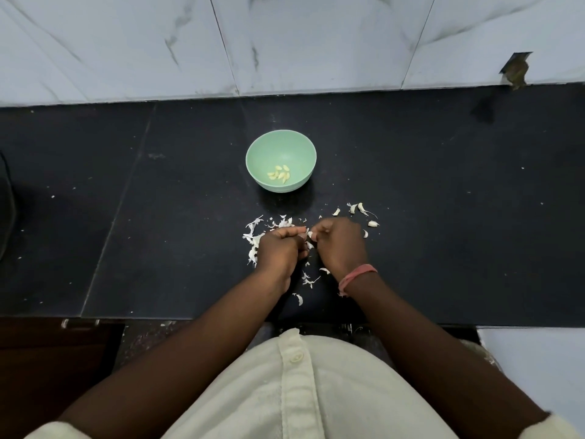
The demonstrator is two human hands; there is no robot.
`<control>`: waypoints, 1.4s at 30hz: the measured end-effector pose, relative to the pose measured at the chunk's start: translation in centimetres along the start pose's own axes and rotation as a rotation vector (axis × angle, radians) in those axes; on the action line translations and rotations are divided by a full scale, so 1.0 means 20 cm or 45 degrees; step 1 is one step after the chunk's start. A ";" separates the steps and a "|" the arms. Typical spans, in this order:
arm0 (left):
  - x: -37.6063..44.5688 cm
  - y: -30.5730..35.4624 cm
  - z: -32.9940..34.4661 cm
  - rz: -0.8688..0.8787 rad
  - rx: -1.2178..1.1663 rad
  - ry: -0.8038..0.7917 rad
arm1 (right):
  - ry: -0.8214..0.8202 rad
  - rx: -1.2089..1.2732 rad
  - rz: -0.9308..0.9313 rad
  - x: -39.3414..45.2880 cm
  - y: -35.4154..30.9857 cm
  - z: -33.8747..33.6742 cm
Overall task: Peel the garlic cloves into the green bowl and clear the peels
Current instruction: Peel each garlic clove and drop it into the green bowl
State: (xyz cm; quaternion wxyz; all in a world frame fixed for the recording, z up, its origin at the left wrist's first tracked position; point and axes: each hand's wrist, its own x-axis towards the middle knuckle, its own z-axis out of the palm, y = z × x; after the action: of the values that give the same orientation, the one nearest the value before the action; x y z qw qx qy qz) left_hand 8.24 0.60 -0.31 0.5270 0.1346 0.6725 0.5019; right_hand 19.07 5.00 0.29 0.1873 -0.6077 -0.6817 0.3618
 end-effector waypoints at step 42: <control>-0.07 0.10 -0.10 0.333 0.152 -0.211 | -0.100 0.954 0.039 -0.06 -0.08 -0.02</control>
State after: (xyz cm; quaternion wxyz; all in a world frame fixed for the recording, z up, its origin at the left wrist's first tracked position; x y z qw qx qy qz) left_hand 6.48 -0.45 1.92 0.5019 0.2929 0.6323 0.5124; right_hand 18.50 3.92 1.92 0.3649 -0.4929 -0.4994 0.6120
